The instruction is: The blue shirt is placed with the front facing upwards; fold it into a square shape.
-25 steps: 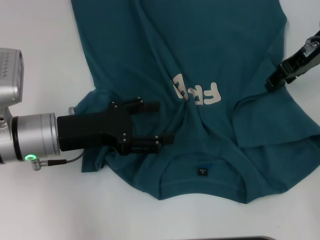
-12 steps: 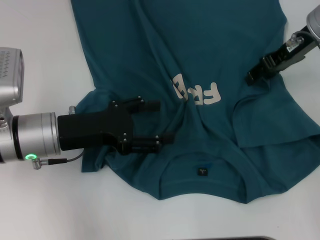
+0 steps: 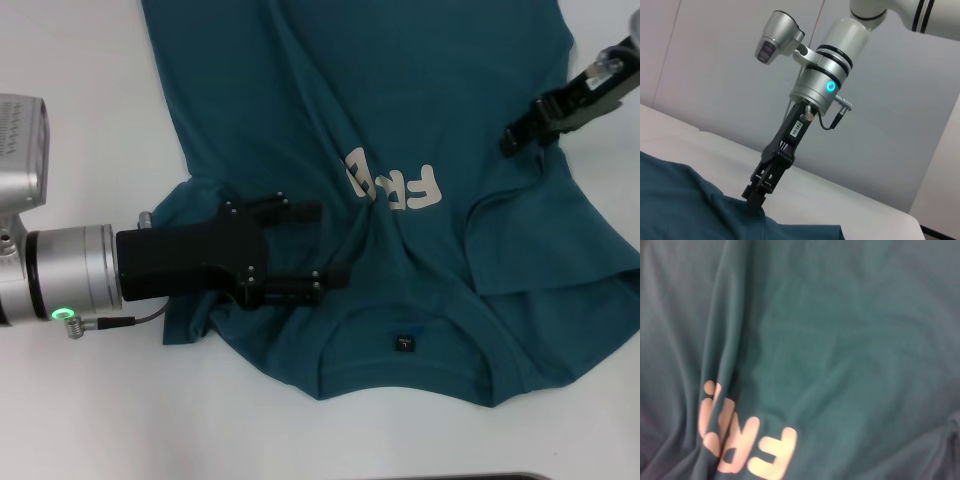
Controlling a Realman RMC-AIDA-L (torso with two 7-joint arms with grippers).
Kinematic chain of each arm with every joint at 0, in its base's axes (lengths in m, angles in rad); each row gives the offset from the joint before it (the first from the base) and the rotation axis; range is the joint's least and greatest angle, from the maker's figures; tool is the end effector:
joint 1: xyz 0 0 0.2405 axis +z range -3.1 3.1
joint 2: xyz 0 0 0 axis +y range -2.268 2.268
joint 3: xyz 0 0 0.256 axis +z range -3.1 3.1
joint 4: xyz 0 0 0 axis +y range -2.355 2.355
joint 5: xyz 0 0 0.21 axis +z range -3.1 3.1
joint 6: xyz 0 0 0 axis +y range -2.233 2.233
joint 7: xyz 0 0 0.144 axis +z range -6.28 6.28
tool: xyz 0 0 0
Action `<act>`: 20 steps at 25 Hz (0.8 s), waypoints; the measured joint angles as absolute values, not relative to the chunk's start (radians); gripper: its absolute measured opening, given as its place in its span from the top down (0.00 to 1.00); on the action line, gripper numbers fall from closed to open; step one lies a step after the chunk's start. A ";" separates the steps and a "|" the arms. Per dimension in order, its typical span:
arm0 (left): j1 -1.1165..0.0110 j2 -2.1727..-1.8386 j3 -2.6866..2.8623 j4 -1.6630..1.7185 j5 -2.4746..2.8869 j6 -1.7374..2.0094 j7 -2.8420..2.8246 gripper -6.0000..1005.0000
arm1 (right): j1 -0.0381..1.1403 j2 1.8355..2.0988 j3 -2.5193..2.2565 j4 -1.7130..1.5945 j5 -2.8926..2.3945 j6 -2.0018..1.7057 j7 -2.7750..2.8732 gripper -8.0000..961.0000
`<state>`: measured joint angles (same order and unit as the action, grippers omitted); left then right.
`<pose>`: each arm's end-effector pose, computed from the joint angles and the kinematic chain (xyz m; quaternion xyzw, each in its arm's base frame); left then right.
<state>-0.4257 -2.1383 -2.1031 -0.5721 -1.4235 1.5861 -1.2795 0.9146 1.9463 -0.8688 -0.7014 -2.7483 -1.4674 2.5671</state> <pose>-0.2395 0.2776 -0.0601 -0.9309 -0.1972 -0.3063 0.0280 0.2335 0.4165 0.0398 -0.8217 0.5237 -0.1388 0.1771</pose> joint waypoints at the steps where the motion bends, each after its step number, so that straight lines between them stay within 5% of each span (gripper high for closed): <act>1: -0.425 -2.138 -2.103 -0.572 -1.423 1.586 -1.279 0.10 | 0.912 1.937 -0.868 -0.703 -2.750 -1.476 2.572 0.36; 10: -0.427 -2.138 -2.103 -0.572 -1.424 1.586 -1.276 0.10 | 0.869 1.893 -0.820 -0.748 -2.750 -1.529 2.612 0.36; 20: -0.429 -2.143 -2.102 -0.572 -1.424 1.588 -1.270 0.10 | 0.843 1.913 -0.800 -0.742 -2.748 -1.500 2.611 0.36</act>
<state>-0.4293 -2.1430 -2.1016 -0.5722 -1.4235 1.5877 -1.2701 0.8429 1.9128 -0.8004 -0.7418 -2.7482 -1.4999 2.6113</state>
